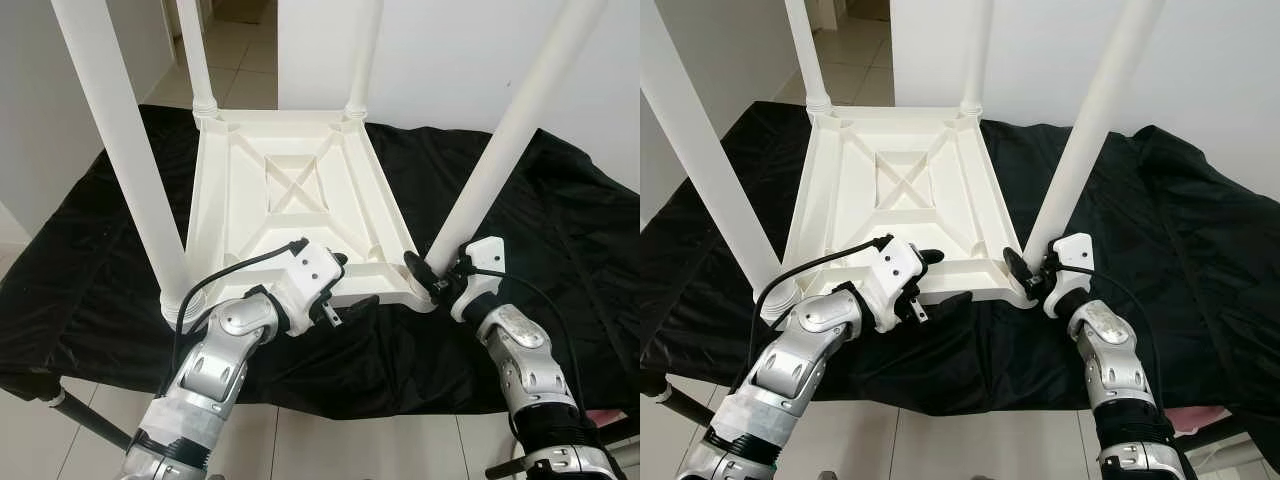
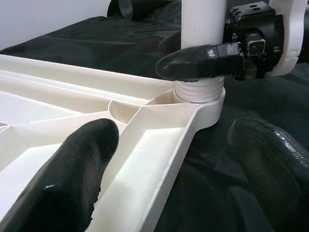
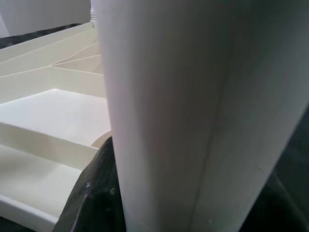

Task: Building children table

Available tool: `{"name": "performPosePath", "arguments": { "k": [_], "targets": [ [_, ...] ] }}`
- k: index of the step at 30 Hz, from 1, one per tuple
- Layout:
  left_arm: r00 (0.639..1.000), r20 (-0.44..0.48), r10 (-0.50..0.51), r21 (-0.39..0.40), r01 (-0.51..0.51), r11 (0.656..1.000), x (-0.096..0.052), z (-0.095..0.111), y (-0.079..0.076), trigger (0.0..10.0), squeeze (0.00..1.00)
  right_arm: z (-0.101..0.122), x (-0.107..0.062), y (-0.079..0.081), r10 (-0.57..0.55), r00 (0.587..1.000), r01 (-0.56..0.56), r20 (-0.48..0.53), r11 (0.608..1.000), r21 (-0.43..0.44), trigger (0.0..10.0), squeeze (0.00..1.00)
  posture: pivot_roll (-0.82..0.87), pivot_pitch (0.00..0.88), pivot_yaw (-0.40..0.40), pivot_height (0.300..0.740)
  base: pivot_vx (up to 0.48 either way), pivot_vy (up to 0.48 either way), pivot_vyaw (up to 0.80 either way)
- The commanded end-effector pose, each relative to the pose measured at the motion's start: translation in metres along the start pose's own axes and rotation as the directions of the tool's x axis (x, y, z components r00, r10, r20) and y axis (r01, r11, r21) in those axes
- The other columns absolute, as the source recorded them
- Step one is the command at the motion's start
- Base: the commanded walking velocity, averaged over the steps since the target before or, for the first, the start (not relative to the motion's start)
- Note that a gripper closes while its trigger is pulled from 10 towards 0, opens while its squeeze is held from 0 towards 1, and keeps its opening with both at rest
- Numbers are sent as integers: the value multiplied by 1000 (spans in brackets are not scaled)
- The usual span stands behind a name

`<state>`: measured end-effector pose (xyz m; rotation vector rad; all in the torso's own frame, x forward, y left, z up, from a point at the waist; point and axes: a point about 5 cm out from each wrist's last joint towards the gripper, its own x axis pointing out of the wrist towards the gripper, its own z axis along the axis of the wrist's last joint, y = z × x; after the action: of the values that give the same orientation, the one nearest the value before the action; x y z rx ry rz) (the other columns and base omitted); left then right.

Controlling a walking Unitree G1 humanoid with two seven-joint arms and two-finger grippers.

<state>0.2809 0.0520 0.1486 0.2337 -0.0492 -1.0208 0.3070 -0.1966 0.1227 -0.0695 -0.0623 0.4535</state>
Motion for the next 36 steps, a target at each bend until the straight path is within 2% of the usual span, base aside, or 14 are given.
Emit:
{"name": "performPosePath", "arguments": {
  "k": [1, 4, 5, 10, 19, 21, 24, 25, 26, 29, 30, 31, 33, 36],
  "targets": [
    [1000, -4, 4, -7, -4, 1000, 4, -2, -2, 10000, 0, -2, -2, -2, 9, 1000, -9, -6, 1000, -5, 0, 0, -3, 0, -44, 740, 0, 0, 0],
    [1000, -6, -7, -5, 7, 1000, 5, -2, -3, 10000, 0, -1, -2, -1, 13, 1000, -13, 5, 1000, 19, 0, 0, -4, 0, -42, 740, 0, 0, 0],
    [1000, -6, -10, -5, 10, 1000, 5, -2, -3, 10000, 0, 0, -2, -1, 7, 1000, -8, 10, 1000, 27, 10000, 0, -4, 0, -42, 740, 0, 0, 0],
    [1000, -6, -16, -3, 16, 1000, 6, -2, -4, 10000, 0, 0, -3, 5, -15, 999, 13, 30, 998, 61, 10000, 0, -3, 0, -42, 740, 0, 0, 0],
    [999, -41, -25, 17, 26, 1000, 5, -10, -8, 10000, 0, -5, -1, 20, -224, 975, 224, -16, 970, 91, 10000, 0, -13, 0, -44, 740, 0, 0, 0],
    [999, -42, -27, 17, 28, 999, 6, -11, -9, 10000, 0, -5, 0, 21, -273, 962, 274, -23, 955, 111, 10000, 0, -13, 0, -44, 740, 0, 0, 0],
    [998, -46, -34, 21, 35, 999, 7, -12, -11, 10000, 0, -10, -3, 29, -460, 883, 469, -90, 874, 131, 10000, 0, -20, 0, -48, 740, 0, 0, 0],
    [998, -46, -34, 21, 35, 999, 7, -12, -11, 10000, 0, -10, -3, 29, -460, 883, 469, -90, 874, 131, 10000, 0, -20, 0, -48, 740, 0, 0, 0],
    [998, -46, -37, 24, 38, 999, 8, -12, -11, 10000, 0, -13, -5, 36, -532, 840, 542, -112, 831, 122, 10000, 0, -21, 0, -49, 740, 0, 0, 0],
    [998, -46, -39, 25, 40, 999, 9, -12, -12, 10000, 0, -15, -7, 40, -575, 808, 588, -125, 801, 115, 10000, 0, -21, 0, -49, 740, 0, 0, 0],
    [998, -46, -40, 26, 41, 999, 9, -12, -12, 10000, 0, -19, -9, 45, -614, 773, 633, -156, 764, 128, 10000, 0, -20, 0, -50, 740, 0, 0, 0],
    [998, -45, -42, 27, 43, 999, 10, -11, -12, 10000, 0, -20, -9, 54, -625, 762, 647, -171, 749, 143, 10000, 0, -14, 0, -49, 740, 0, 0, 0],
    [998, -45, -42, 27, 43, 999, 10, -11, -12, 10000, 0, -20, -9, 54, -625, 762, 647, -171, 749, 143, 10000, 0, -14, 0, -49, 740, 0, 0, 0],
    [998, -41, -45, 29, 46, 998, 11, -10, -11, 10000, 0, -15, -5, 63, -596, 790, 613, -145, 771, 174, 10000, 0, -19, 0, -47, 740, 0, 0, 0]
  ]
}}
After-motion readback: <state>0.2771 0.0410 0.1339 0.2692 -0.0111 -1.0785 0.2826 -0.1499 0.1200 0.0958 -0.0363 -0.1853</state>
